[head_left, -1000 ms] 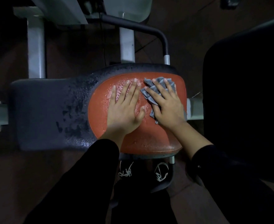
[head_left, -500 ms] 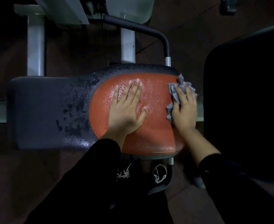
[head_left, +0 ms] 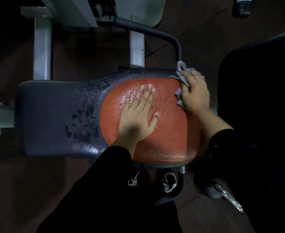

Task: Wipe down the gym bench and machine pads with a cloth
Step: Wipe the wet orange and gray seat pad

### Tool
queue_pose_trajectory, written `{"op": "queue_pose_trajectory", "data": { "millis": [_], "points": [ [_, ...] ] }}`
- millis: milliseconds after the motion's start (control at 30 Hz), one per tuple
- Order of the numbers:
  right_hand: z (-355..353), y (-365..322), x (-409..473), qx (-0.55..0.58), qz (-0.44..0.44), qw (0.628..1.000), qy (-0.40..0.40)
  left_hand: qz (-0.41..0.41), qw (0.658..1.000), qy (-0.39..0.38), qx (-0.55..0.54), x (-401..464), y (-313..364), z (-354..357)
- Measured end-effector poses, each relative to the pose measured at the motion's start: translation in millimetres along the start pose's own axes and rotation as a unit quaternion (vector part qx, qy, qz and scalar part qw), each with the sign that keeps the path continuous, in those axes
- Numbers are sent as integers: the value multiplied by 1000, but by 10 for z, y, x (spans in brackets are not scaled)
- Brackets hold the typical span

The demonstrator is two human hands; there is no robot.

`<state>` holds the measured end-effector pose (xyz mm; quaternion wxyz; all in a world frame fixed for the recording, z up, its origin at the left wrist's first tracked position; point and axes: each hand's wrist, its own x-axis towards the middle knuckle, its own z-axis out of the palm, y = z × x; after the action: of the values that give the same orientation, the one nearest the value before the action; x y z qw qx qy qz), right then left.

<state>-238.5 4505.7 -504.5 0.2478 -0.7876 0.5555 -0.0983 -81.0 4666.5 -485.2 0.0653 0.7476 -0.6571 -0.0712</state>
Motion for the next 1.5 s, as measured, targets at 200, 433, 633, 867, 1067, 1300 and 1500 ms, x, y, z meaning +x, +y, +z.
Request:
{"op": "queue_pose_trajectory", "data": {
  "millis": [200,433,633,867,1067,1300,1500],
  "points": [
    [-23,153,-924,44,110,993,29,-7,1000,11,-12,6,0,16],
    [201,-405,-688,-29,-8,999,20,-3,1000,2,1,10,12,3],
    [9,12,-152,17,6,1000,25,-5,1000,-13,13,4,13,13],
    [64,-43,-1061,36,117,992,39,-14,1000,-10,12,-1,17,16],
    [168,-270,-739,-10,-24,999,22,-12,1000,-15,6,6,22,6],
    [-67,149,-270,103,109,988,31,-13,999,-42,-8,0,3,-13],
    [-86,5,-788,71,86,989,98,-15,999,-24,-42,-89,-174,-188]
  ]
}}
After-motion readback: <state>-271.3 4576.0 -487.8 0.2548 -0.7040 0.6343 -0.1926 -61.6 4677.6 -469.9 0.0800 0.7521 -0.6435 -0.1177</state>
